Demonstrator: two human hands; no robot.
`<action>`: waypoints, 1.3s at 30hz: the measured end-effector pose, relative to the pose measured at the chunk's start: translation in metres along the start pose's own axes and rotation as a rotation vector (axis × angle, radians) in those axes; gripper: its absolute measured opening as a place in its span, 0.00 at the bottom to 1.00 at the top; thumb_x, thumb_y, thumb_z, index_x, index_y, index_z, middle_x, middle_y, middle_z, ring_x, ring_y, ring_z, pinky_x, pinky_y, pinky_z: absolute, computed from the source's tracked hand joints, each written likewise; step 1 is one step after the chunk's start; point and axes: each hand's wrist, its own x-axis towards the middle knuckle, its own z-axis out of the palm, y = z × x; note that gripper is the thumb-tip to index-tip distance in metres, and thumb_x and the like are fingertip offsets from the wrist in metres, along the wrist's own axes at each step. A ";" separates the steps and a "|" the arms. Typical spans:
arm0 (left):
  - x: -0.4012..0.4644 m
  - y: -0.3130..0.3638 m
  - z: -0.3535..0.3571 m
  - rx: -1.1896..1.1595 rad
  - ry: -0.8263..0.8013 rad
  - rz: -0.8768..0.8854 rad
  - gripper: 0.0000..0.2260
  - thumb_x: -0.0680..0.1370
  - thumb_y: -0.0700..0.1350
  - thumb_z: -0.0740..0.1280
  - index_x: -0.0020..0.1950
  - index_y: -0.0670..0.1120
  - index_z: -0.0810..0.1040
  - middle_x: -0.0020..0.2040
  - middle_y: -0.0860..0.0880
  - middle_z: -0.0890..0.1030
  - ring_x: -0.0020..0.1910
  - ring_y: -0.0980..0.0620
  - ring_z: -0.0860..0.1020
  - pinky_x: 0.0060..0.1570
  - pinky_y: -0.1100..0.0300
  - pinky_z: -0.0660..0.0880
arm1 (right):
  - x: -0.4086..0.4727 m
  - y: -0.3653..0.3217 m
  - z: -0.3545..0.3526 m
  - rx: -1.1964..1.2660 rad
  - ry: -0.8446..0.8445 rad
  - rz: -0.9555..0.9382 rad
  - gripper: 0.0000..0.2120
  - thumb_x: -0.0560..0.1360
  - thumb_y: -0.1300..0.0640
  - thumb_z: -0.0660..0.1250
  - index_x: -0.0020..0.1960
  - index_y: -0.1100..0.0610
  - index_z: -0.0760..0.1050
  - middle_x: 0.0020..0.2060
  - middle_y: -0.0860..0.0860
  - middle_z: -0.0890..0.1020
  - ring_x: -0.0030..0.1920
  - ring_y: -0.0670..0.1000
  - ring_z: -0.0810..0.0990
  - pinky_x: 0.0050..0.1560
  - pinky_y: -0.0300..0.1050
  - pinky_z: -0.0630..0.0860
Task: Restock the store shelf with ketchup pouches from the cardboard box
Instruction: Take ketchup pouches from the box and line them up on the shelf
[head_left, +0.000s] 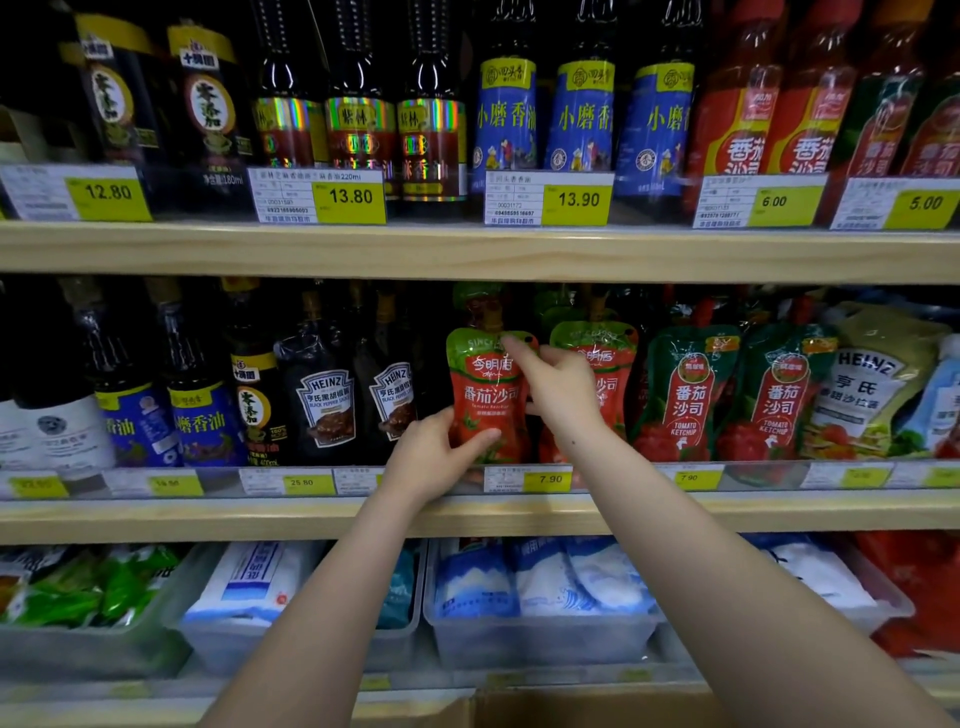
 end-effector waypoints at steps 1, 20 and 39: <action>0.000 0.000 0.001 0.004 0.002 0.001 0.17 0.72 0.62 0.66 0.54 0.54 0.76 0.46 0.56 0.82 0.44 0.59 0.79 0.42 0.66 0.73 | 0.001 -0.001 0.001 -0.008 0.015 0.013 0.24 0.67 0.39 0.68 0.43 0.62 0.78 0.40 0.56 0.84 0.46 0.56 0.82 0.52 0.61 0.78; -0.050 -0.018 -0.028 0.180 0.043 0.178 0.29 0.75 0.55 0.66 0.73 0.51 0.61 0.65 0.59 0.67 0.64 0.62 0.66 0.63 0.64 0.65 | -0.042 0.038 -0.024 -0.550 -0.031 -0.389 0.14 0.74 0.53 0.63 0.60 0.50 0.68 0.54 0.49 0.74 0.47 0.50 0.77 0.51 0.50 0.76; -0.074 -0.048 -0.051 0.457 0.109 0.463 0.19 0.74 0.41 0.70 0.64 0.43 0.75 0.57 0.46 0.79 0.55 0.46 0.77 0.55 0.52 0.75 | -0.024 0.064 0.022 -0.934 -0.440 -0.295 0.22 0.78 0.56 0.50 0.71 0.57 0.61 0.69 0.56 0.65 0.66 0.60 0.69 0.62 0.53 0.70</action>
